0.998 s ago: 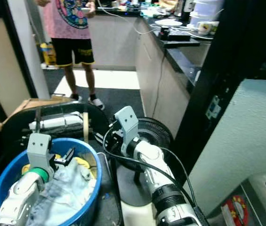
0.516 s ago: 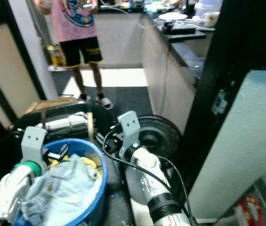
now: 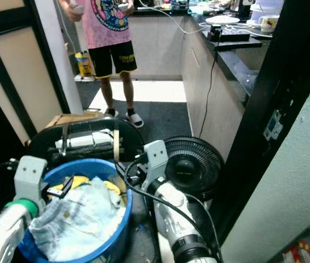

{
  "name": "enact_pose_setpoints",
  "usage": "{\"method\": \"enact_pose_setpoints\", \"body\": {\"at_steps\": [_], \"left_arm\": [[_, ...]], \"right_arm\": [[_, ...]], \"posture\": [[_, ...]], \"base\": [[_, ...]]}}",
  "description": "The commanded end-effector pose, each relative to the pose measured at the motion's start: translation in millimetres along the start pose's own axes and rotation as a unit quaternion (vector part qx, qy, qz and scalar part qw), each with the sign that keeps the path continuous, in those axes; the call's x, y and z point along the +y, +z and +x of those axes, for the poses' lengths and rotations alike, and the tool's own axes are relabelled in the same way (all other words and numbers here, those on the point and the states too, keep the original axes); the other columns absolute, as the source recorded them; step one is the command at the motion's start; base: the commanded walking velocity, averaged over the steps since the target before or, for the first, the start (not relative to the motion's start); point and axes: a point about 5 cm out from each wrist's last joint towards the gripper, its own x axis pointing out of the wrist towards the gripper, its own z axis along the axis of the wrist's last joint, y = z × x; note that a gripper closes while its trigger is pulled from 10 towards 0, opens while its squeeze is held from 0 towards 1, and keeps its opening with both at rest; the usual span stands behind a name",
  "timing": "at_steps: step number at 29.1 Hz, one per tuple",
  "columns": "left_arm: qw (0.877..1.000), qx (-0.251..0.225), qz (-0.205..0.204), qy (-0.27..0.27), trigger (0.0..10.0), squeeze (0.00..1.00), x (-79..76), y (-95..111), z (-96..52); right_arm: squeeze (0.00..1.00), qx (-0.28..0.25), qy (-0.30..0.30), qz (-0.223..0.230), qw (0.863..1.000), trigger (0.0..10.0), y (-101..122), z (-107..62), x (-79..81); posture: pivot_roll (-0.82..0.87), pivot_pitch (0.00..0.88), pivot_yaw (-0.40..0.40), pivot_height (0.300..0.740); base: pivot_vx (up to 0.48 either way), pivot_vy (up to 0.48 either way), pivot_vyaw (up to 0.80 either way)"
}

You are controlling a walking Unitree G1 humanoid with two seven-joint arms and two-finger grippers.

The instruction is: Clothes washing

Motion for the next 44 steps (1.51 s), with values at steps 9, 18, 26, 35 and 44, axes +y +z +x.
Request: {"method": "enact_pose_setpoints", "body": {"at_steps": [9, 18, 26, 35, 44], "left_arm": [[1.0, -0.009, -0.011, 0.022, 10.0, 0.0, 2.2, 1.6, -5.9], [0.999, -0.003, -0.031, 0.023, 10.0, 0.0, -7.4, -0.2, 2.9], [0.999, 0.001, -0.044, 0.017, 10.0, 0.0, -8.5, 1.3, 5.3], [0.999, -0.015, -0.047, 0.016, 10.0, 0.0, -11.5, 4.8, 5.0], [1.0, 0.002, -0.021, 0.006, 10.0, 0.0, -14.9, 1.8, 7.9]], "right_arm": [[0.0, -0.005, 0.033, 0.006, 0.999, 10.0, 3.5, 7.3, 9.2], [0.0, -0.005, 0.037, -0.016, 0.999, 10.0, 8.1, 6.4, 5.7], [0.0, -0.008, 0.031, -0.017, 0.999, 10.0, 10.1, 6.5, 3.1], [0.0, -0.006, 0.032, -0.019, 0.999, 10.0, 11.0, 6.7, 2.1], [0.0, -0.003, 0.043, -0.026, 0.999, 10.0, 14.1, 8.9, 1.8]], "posture": [[0.12, 0.06, 0.009, 0.74], [0.06, 0.068, 0.043, 0.74], [0.06, 0.071, 0.05, 0.74], [0.06, 0.071, 0.038, 0.74], [0.04, 0.074, 0.019, 0.74]], "base": [[0.0, 0.0, 0.0], [0.0, 0.0, 0.0], [0.0, 0.06, 0.0], [0.0, 0.32, 0.0], [0.0, 0.0, 0.0]]}}
